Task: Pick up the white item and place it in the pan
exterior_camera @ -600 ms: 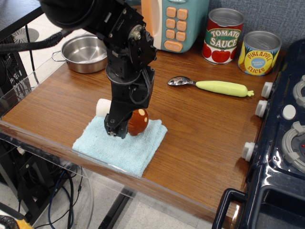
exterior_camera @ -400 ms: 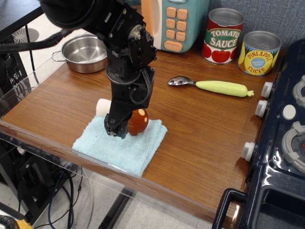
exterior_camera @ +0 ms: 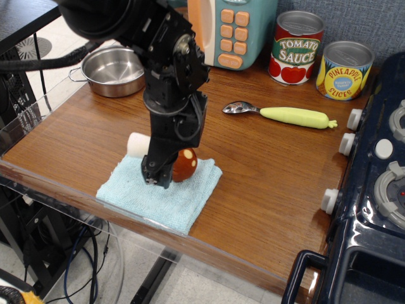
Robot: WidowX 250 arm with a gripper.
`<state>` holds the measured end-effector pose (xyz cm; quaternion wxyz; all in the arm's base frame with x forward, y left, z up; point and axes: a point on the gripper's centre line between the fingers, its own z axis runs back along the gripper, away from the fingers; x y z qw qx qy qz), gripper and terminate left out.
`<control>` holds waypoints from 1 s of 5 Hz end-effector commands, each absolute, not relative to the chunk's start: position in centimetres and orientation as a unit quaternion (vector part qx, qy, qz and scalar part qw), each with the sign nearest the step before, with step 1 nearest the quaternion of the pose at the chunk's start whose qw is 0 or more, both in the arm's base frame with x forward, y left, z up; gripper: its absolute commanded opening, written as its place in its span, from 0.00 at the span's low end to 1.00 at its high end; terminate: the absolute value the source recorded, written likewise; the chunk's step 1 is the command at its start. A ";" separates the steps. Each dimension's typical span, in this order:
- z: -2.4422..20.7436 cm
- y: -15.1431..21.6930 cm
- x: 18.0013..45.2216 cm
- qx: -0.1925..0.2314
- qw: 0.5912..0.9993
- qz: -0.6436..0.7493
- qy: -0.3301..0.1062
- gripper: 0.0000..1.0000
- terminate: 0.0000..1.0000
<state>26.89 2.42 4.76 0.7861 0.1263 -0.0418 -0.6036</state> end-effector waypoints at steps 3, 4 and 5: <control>3.8 2.7 30.1 0.065 0.774 -0.625 -0.079 0.00 0.00; 5.6 4.8 30.1 0.035 0.799 -0.589 -0.115 0.00 0.00; 7.3 6.3 30.5 0.017 0.811 -0.564 -0.152 0.00 0.00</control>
